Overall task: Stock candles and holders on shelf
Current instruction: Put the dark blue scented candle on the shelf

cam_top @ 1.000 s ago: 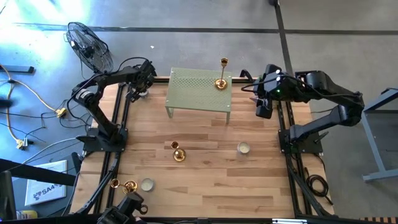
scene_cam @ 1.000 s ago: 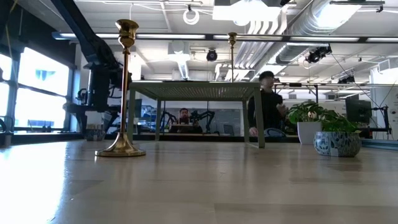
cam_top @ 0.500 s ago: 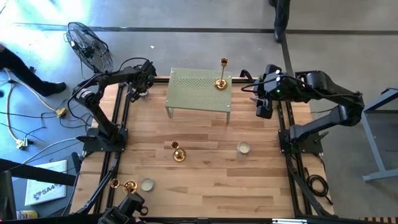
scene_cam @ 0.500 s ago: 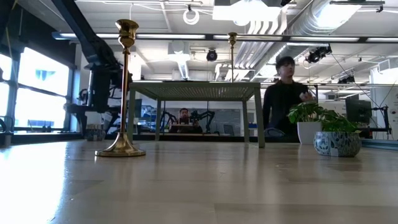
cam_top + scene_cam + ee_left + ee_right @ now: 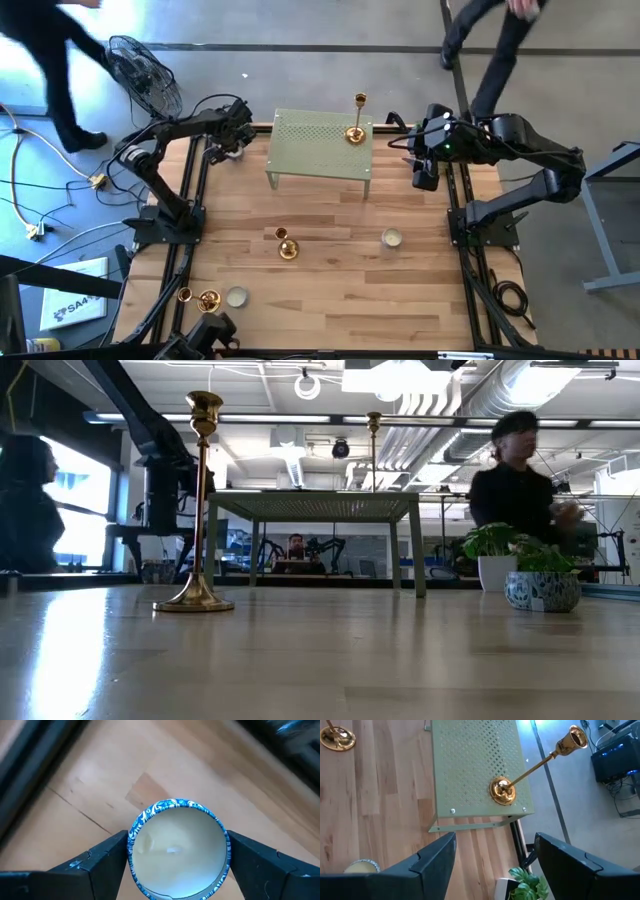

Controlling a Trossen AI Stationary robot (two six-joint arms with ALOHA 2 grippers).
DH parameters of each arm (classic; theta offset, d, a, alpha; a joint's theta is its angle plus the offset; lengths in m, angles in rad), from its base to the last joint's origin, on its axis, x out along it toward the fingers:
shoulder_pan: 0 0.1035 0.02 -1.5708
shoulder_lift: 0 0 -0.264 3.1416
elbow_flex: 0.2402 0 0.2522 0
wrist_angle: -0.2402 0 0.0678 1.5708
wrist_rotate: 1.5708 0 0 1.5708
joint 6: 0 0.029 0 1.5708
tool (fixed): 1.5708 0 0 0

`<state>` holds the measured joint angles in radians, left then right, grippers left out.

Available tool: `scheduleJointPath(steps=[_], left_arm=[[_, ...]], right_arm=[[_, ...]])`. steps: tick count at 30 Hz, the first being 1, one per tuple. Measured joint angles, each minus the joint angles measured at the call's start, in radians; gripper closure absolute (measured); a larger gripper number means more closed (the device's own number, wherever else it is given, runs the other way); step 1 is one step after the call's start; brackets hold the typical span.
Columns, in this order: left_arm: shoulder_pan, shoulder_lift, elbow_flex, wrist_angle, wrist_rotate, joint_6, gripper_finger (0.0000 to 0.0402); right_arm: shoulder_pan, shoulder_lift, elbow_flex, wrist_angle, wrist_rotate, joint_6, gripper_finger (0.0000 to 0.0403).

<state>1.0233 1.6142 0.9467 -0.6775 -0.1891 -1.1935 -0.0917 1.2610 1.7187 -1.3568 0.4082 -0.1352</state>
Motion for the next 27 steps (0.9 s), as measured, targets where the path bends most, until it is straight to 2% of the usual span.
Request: scheduleJointPath(steps=[7,18,27], left_arm=[[-0.024,-0.072,0.002,-0.042,0.031,0.091,0.0099],[-0.103,-0.243,0.003,-0.067,-0.008,0.092,0.0099],[-0.116,-0.436,0.004,-0.024,-0.036,0.086,0.0099]], right_arm=[[0.0,-0.002,0.0,-0.009,-0.001,-0.005,0.0139],[0.0,-0.039,0.0,-0.009,-0.036,-0.005,0.0139],[0.001,-0.053,0.0,-0.01,-0.103,-0.005,0.0139]])
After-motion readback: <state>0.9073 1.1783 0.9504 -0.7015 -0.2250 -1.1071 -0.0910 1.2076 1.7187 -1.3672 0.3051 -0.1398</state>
